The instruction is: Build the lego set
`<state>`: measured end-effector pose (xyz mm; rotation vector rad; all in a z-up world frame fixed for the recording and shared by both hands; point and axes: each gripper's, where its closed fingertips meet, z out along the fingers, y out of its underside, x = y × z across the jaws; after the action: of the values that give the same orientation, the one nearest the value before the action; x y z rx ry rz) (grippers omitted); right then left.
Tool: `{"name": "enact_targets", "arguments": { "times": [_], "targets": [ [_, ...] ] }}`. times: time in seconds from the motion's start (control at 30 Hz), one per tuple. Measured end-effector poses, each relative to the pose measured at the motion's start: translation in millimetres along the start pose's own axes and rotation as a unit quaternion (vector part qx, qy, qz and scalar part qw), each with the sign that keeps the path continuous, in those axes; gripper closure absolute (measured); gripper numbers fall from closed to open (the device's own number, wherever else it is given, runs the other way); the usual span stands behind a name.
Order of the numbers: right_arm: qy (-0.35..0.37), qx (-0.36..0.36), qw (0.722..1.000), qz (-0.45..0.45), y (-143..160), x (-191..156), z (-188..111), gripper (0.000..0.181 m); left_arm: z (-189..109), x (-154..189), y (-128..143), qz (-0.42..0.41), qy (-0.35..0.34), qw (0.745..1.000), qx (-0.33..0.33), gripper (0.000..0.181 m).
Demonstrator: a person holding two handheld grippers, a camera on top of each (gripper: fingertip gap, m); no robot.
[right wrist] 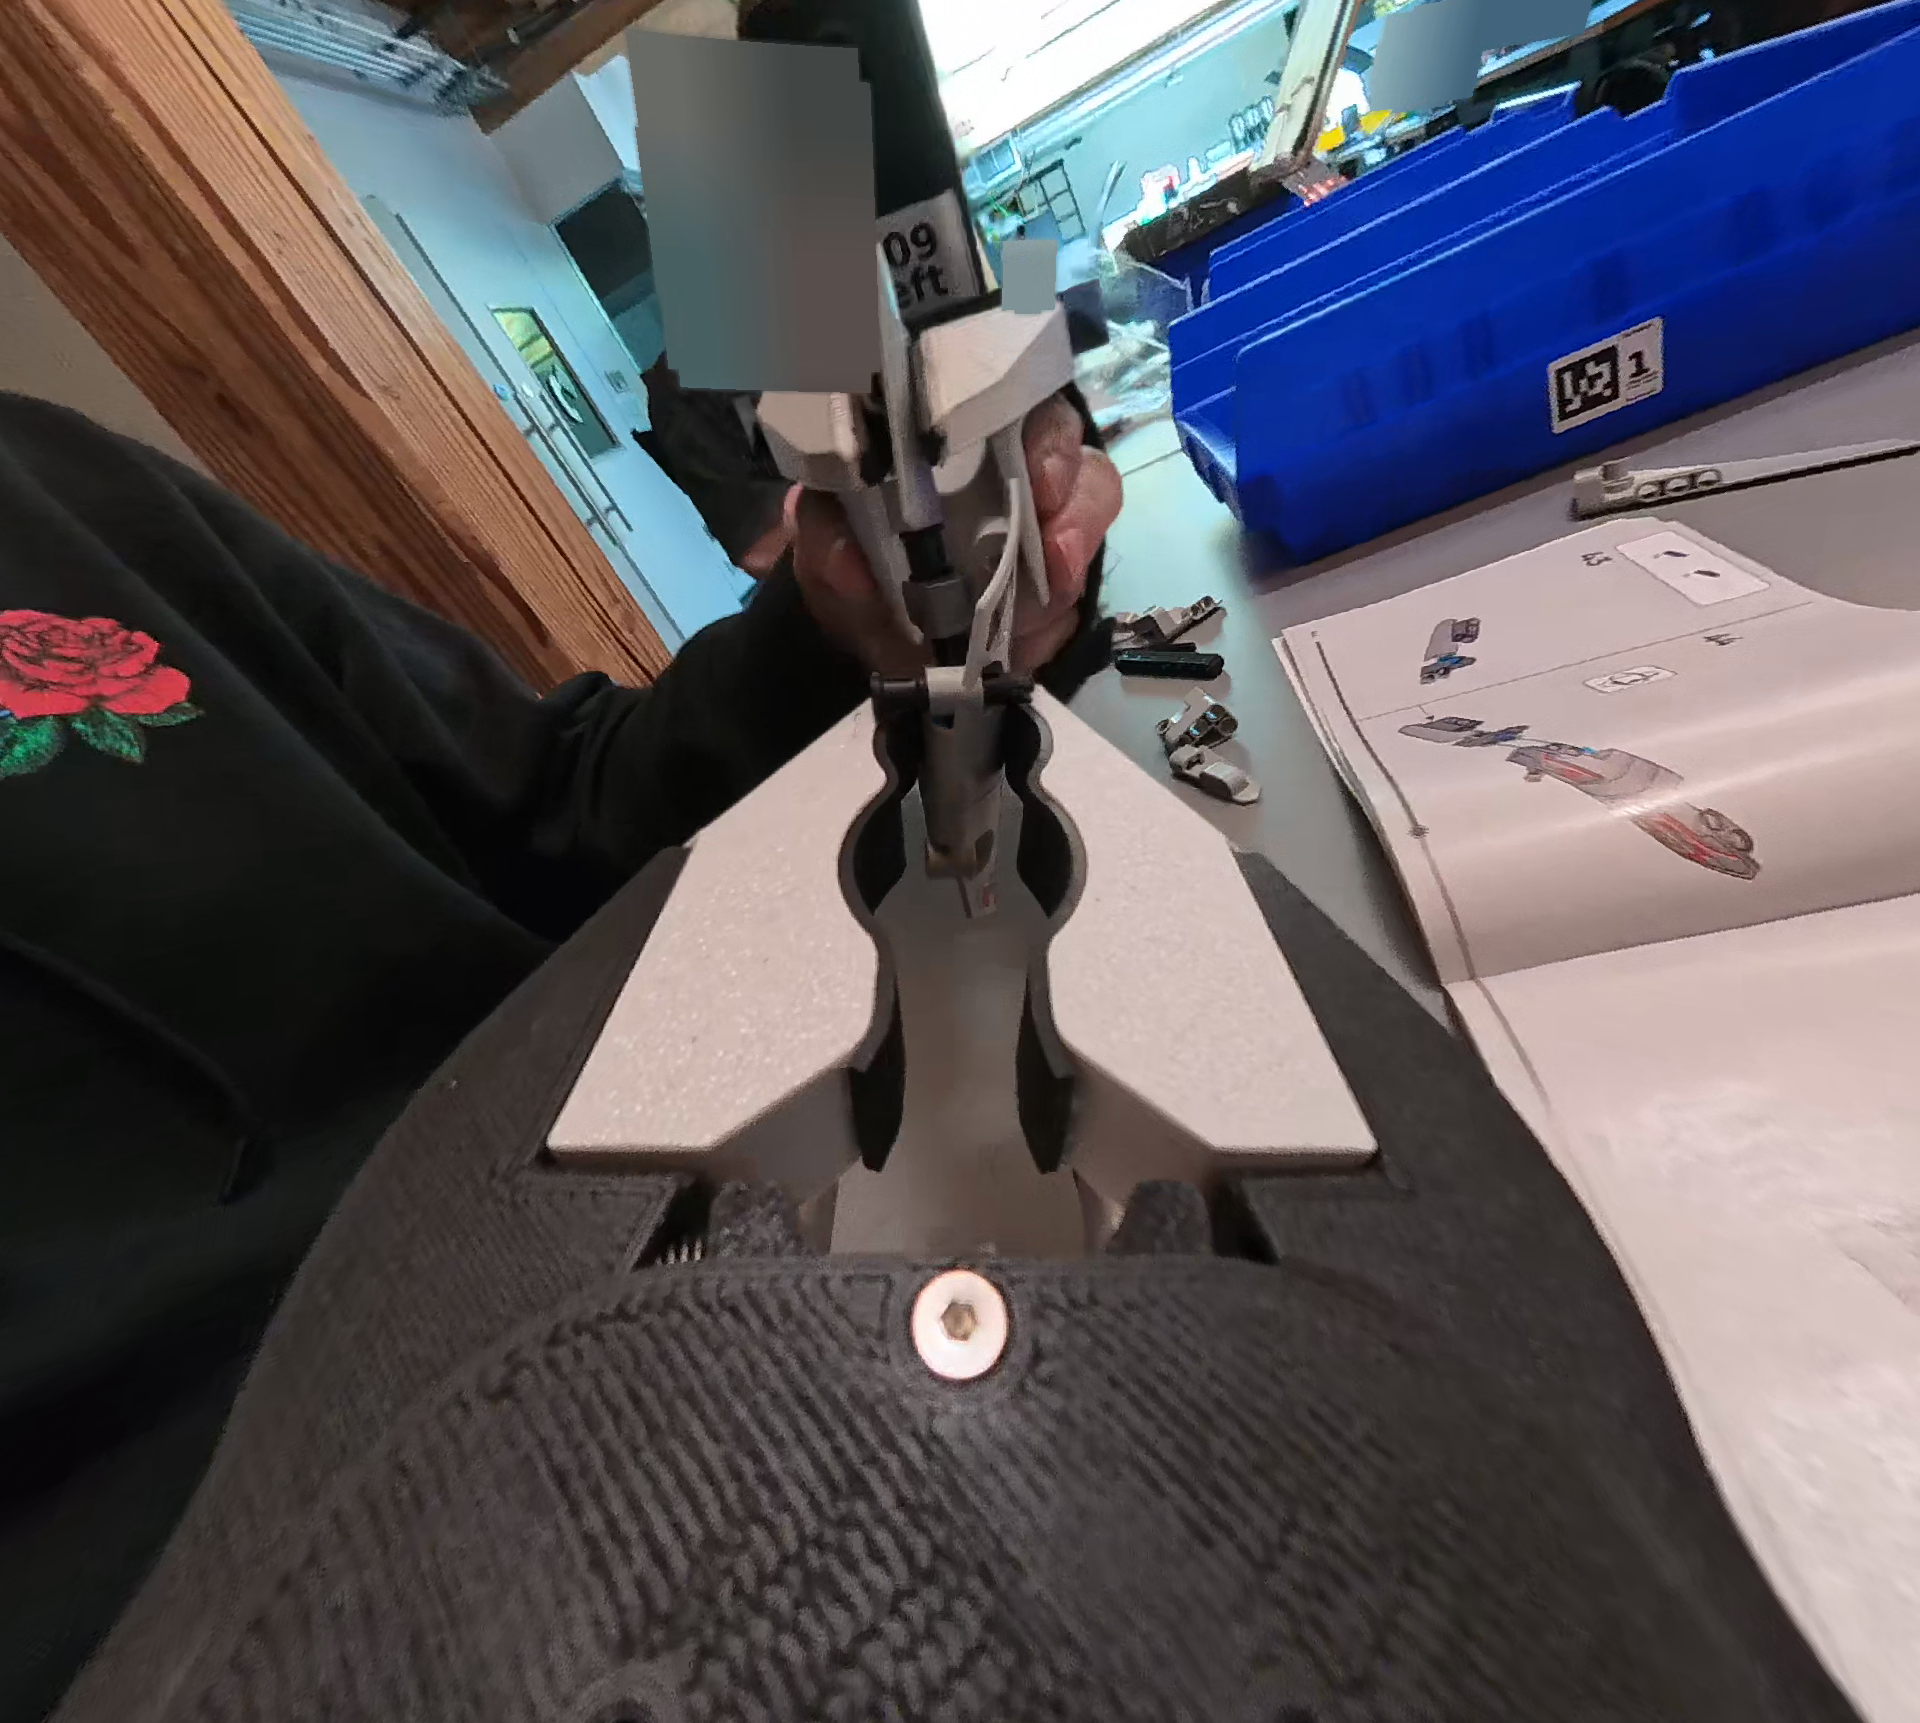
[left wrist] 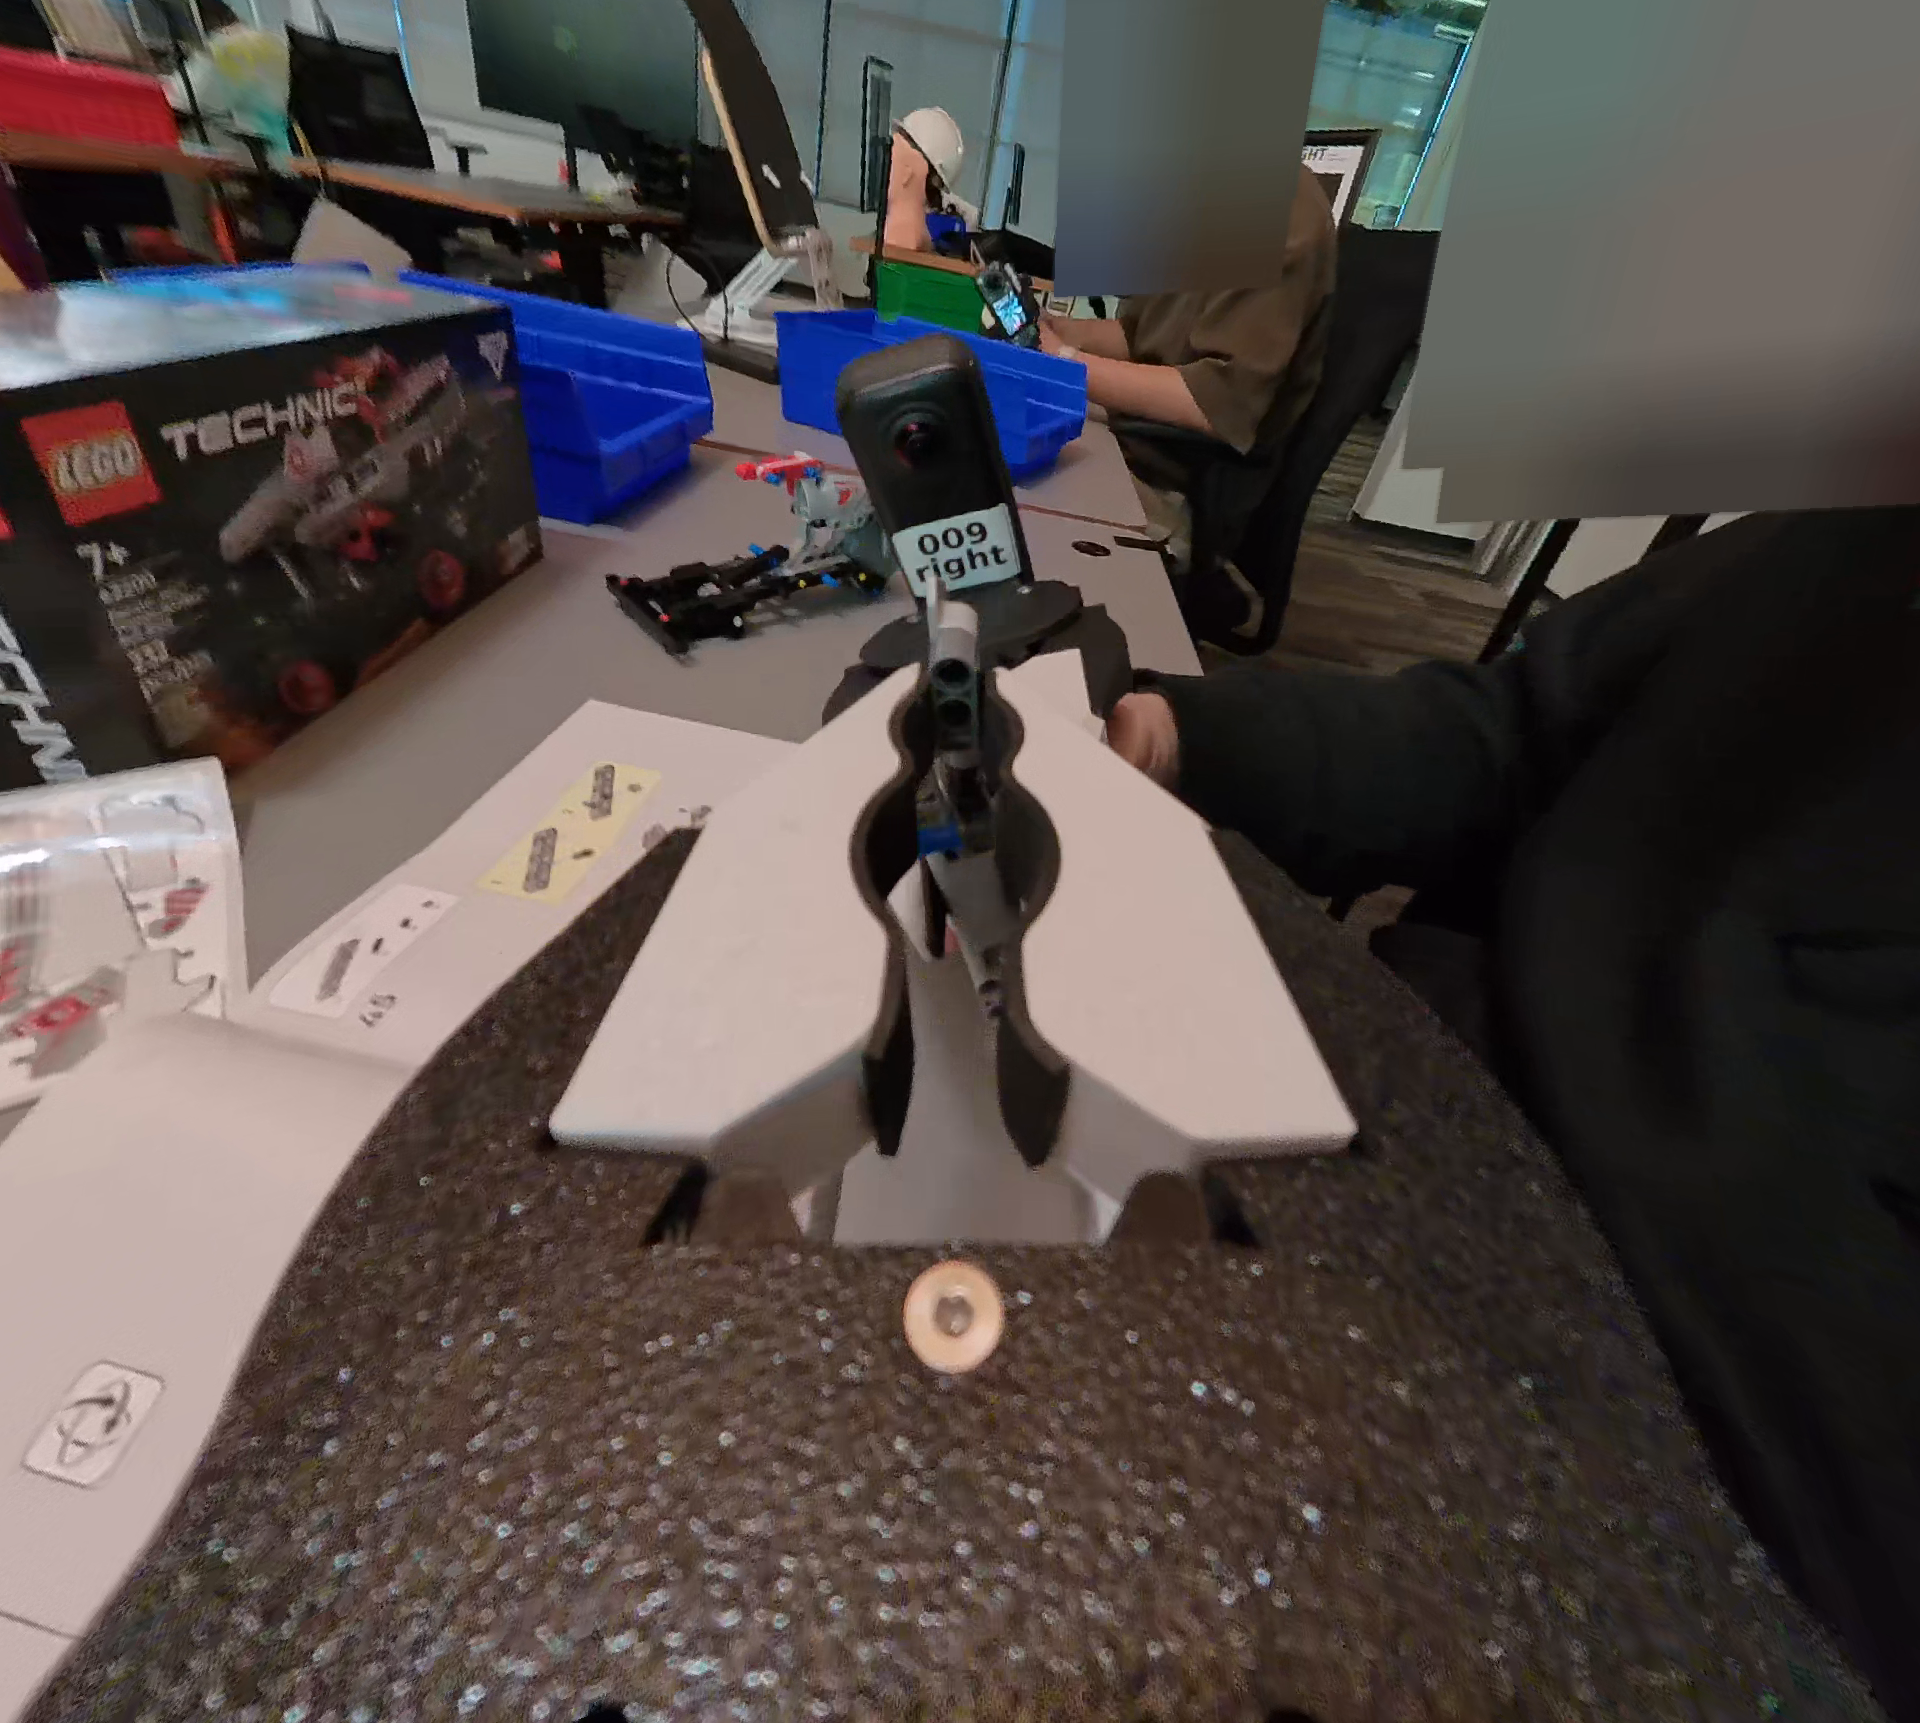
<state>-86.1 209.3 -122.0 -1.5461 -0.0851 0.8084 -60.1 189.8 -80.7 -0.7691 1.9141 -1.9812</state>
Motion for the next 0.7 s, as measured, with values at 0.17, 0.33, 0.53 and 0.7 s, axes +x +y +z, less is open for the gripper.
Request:
{"name": "enact_targets", "arguments": {
  "times": [0.17, 0.33, 0.53, 0.7],
  "targets": [
    [-0.003, -0.021, 1.000, -0.011, 6, -3, 4, 0.166, -1, 6, 4, -0.016, 0.027, 0.999, -0.033, 0.176],
    [-0.025, -0.040, 0.999, -0.005, 11, -8, 7, 0.167, -5, 11, 8, -0.040, 0.053, 0.996, -0.064, 0.176],
    [-0.048, -0.051, 0.997, 0.014, 14, -12, 8, 0.167, -6, 14, 12, -0.046, 0.082, 0.991, -0.093, 0.176],
    [-0.038, -0.061, 0.997, 0.011, 17, -10, 10, 0.167, -7, 11, 15, -0.057, 0.071, 0.990, -0.105, 0.176]
  ]
}}
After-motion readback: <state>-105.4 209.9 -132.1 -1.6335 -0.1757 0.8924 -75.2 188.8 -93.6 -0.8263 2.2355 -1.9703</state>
